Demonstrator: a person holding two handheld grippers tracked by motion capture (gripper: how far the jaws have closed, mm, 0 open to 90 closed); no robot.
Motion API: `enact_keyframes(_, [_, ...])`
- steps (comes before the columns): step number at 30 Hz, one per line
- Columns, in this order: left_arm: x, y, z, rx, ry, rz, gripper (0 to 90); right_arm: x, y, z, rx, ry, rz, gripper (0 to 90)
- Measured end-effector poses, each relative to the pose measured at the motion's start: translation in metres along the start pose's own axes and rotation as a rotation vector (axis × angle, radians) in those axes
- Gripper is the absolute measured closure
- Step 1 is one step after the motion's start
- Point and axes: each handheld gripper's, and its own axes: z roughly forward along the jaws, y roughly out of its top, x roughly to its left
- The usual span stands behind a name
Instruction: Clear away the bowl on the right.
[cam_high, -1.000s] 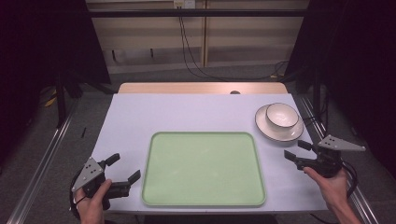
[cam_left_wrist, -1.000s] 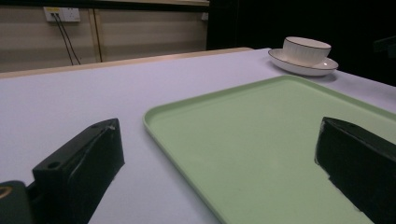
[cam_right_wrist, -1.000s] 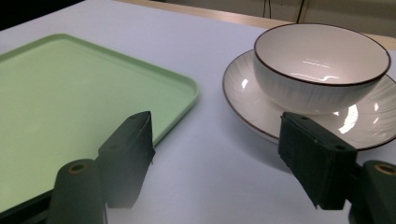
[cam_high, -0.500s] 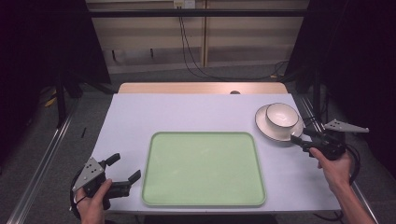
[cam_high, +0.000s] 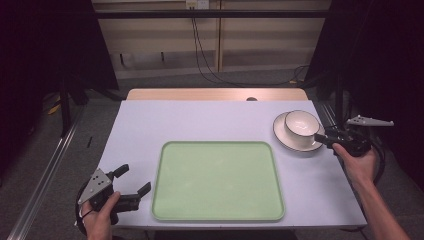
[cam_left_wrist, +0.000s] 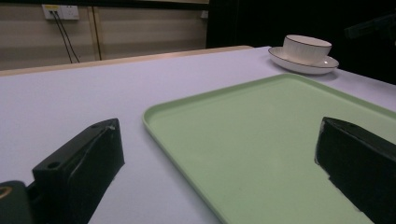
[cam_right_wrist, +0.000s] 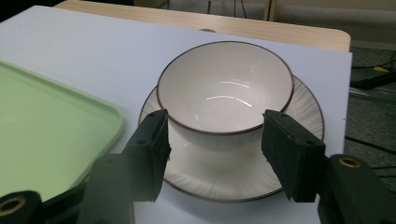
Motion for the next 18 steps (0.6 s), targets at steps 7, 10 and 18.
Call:
enact_keyframes(7, [-0.003,0.001,0.001,0.01,-0.008,0.012,1.3,-0.013,0.015,0.02,0.04,-0.022,0.012,41.2])
enact_keyframes(10, [-0.001,0.0,0.001,0.007,-0.004,0.005,1.3,-0.017,0.019,0.028,0.06,-0.039,0.019,41.3])
enact_keyframes(18, [-0.001,0.0,0.001,0.009,-0.003,0.003,1.3,-0.028,0.03,0.046,0.134,-0.06,0.018,45.9])
